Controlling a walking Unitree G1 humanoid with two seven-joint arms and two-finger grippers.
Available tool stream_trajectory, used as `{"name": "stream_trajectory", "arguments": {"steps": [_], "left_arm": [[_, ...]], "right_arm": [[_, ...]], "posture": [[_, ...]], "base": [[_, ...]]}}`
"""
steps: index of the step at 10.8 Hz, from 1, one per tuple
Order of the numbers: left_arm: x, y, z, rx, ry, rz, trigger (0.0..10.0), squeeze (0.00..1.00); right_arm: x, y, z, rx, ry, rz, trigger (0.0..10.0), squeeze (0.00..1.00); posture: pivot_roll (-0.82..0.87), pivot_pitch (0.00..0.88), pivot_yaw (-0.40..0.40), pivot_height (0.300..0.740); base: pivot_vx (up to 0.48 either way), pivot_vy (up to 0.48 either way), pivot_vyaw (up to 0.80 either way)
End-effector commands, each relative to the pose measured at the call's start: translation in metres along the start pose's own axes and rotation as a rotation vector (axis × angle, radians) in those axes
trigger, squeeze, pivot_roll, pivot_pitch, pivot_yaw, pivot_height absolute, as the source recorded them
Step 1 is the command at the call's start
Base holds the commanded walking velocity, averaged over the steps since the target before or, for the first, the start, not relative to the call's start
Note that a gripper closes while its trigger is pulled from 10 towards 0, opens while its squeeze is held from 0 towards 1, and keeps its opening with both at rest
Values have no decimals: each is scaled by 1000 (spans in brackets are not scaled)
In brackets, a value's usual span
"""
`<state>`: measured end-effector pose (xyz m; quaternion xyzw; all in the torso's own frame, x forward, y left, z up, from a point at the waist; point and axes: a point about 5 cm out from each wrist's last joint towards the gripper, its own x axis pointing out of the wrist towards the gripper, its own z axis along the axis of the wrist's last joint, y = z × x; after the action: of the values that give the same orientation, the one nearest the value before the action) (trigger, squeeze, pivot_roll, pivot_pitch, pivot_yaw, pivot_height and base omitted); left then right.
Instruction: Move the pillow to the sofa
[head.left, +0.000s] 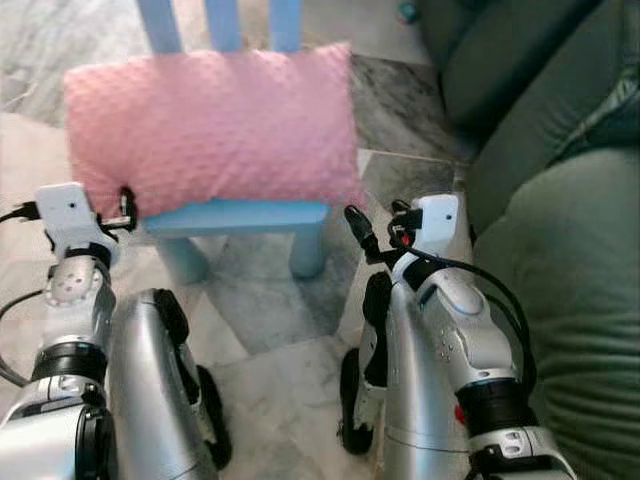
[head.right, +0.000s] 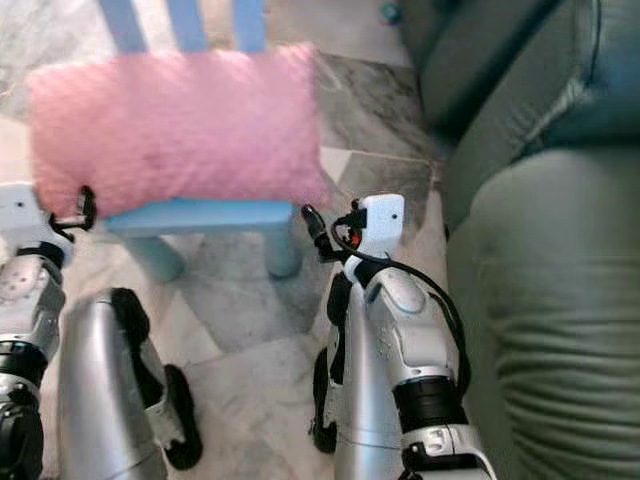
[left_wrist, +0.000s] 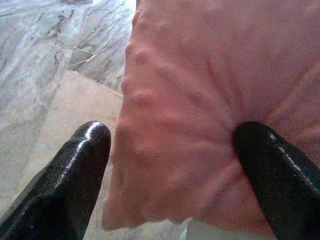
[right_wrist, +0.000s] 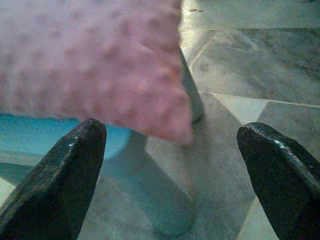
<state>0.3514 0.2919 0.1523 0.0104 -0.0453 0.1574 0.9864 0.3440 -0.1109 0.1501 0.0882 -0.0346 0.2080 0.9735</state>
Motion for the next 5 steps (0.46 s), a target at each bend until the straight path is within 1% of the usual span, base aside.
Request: {"name": "stream_trajectory", "arguments": {"steps": [1, 2, 3, 4, 5], "left_arm": [[-3, 7, -8, 11, 37, 13, 10000, 0], [-3, 9, -6, 17, 32, 20, 10000, 0], [-2, 14, -2, 26, 20, 40, 10000, 0], [0, 17, 4, 30, 0, 54, 10000, 0], [5, 17, 19, 22, -44, 52, 10000, 0]], "right_arm": [[-3, -4, -2, -4, 9, -14, 10000, 0], [-3, -6, 0, -13, -2, -15, 10000, 0], [-2, -8, 6, -37, -28, -13, 10000, 0], [-1, -10, 13, -56, -49, -10, 10000, 0], [1, -15, 25, -86, -72, -10, 10000, 0]], "posture": [[-111, 487, -96, 393], [-111, 487, -96, 393], [-109, 486, -95, 393], [-108, 486, -96, 393], [-104, 486, -95, 393]], "base": [[0, 0, 0], [0, 0, 0], [0, 0, 0], [0, 0, 0], [0, 0, 0]]}}
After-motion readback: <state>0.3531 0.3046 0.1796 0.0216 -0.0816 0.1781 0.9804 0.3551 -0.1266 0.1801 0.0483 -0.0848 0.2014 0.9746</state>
